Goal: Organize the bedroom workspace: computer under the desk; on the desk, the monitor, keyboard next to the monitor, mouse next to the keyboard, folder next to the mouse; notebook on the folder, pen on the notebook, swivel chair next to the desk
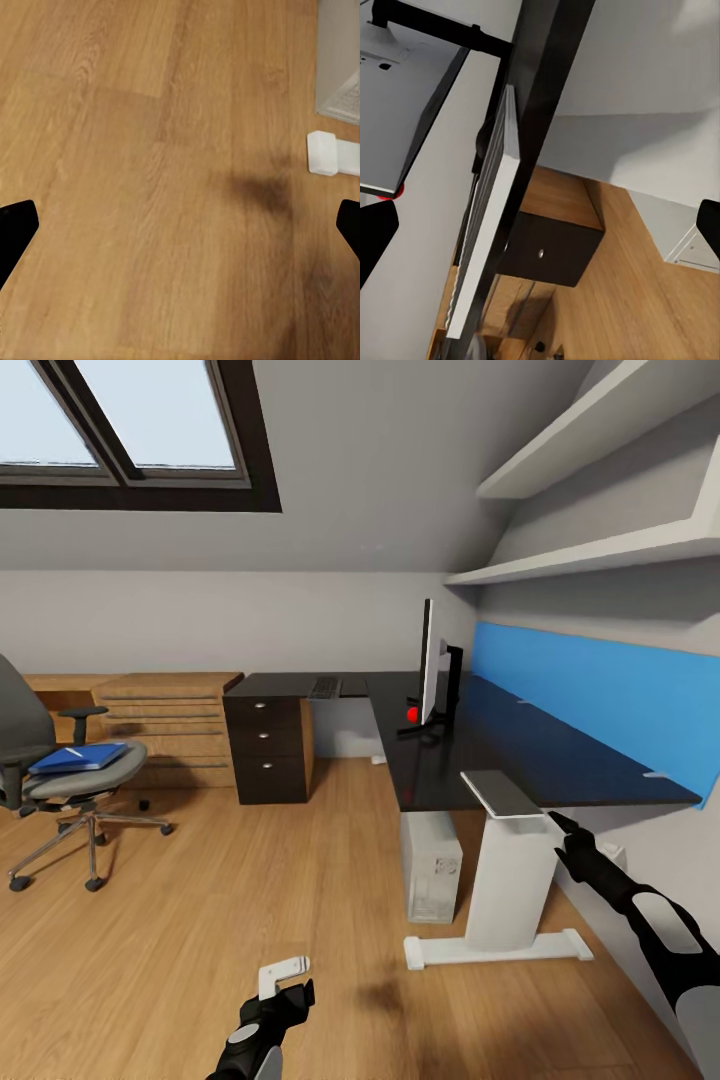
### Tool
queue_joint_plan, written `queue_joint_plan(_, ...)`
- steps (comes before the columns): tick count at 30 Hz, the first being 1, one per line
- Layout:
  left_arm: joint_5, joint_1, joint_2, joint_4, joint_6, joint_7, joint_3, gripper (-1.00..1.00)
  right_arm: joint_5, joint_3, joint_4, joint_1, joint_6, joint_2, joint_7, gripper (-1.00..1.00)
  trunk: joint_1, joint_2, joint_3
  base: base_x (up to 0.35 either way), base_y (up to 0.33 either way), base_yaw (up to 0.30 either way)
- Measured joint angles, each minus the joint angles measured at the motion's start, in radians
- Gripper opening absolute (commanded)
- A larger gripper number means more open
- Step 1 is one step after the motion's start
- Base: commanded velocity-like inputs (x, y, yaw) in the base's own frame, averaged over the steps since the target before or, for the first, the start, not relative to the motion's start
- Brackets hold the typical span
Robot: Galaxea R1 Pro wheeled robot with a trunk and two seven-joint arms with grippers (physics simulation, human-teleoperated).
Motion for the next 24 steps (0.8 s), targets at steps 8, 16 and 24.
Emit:
queue_joint_plan(8, -0.001, 0.000, 0.001, 0.000, -0.001, -0.002, 0.000, 1.00, 0.000, 0.002, 0.001, 0.000, 0.000, 0.003, 0.001, 1.00, 0.000, 0.000, 0.000, 0.000, 0.106, 0.000)
queue_joint_plan(16, -0.001, 0.000, 0.002, 0.001, -0.001, -0.003, 0.000, 1.00, 0.000, 0.002, 0.001, -0.001, 0.000, 0.003, 0.000, 1.00, 0.000, 0.000, 0.000, 0.000, 0.064, 0.000)
queue_joint_plan(24, -0.002, 0.000, 0.002, 0.004, -0.001, -0.003, -0.001, 1.00, 0.000, 0.002, 0.001, 0.000, 0.001, 0.003, 0.001, 1.00, 0.000, 0.000, 0.000, 0.000, 0.089, 0.000)
